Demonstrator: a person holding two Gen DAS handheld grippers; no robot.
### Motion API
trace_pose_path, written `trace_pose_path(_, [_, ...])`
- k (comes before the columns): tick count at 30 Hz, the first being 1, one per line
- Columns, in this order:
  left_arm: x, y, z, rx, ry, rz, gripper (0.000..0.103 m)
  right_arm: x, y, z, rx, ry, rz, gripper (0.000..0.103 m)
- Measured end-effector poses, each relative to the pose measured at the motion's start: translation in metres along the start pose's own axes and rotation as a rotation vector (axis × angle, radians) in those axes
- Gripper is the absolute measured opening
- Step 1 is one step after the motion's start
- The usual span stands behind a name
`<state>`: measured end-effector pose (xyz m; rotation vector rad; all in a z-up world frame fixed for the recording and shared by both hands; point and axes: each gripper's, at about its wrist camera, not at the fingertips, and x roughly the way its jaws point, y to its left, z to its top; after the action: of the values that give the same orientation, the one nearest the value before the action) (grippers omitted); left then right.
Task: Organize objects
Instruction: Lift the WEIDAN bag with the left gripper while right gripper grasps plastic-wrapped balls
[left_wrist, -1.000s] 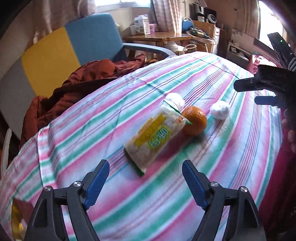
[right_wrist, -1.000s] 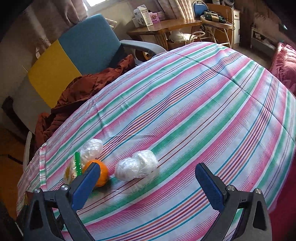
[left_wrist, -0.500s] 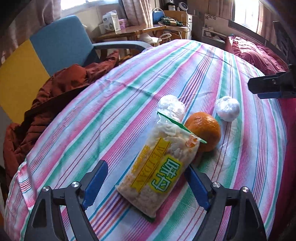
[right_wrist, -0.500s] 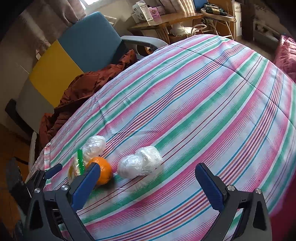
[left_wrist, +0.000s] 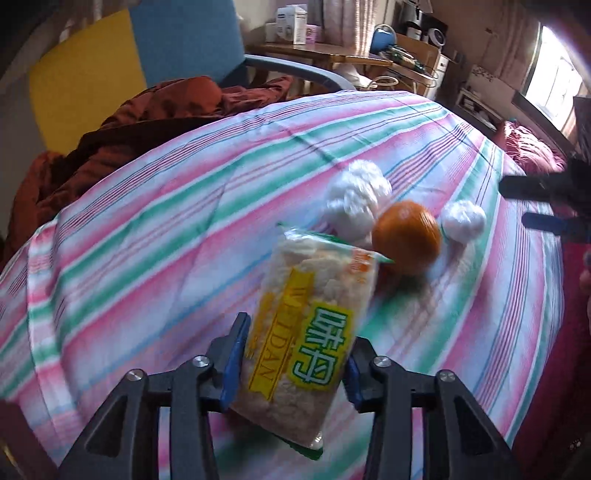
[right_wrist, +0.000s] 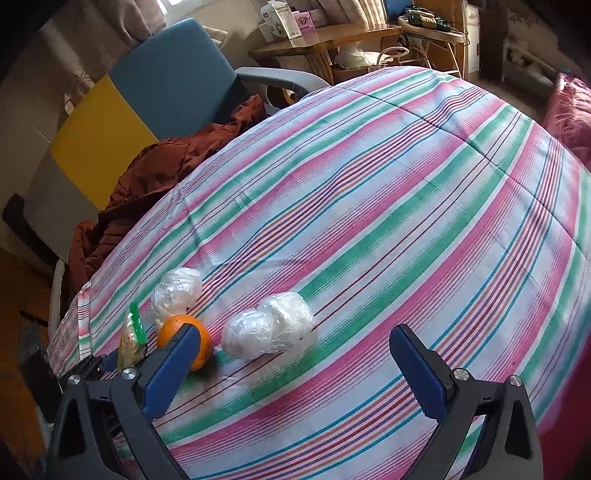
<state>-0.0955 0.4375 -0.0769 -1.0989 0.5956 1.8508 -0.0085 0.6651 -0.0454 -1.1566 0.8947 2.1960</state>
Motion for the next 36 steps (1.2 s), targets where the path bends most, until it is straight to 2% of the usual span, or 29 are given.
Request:
trace_pose_path(7, [-0.025, -0.034, -0.055, -0.03, -0.023, 0.092, 0.044, 0.002, 0.003, 0.0, -0.018, 0.001, -0.019, 0.1])
trace_pose_path(11, [-0.033, -0.046, -0.071, -0.046, -0.051, 0.112, 0.044, 0.006, 0.004, 0.0, -0.028, 0.012, -0.041, 0.097])
trace_pose_path(19, [-0.026, -0.051, -0.07, -0.052, -0.094, 0.123, 0.044, 0.012, 0.002, 0.003, -0.025, 0.006, -0.074, 0.095])
trace_pose_path(29, [-0.025, -0.048, -0.072, -0.062, -0.111, 0.1, 0.044, 0.028, 0.03, -0.003, -0.162, 0.035, -0.083, 0.095])
trace_pose_path(36, [-0.026, -0.048, -0.073, -0.075, -0.118, 0.094, 0.044, 0.04, 0.025, -0.001, -0.151, 0.072, -0.101, 0.095])
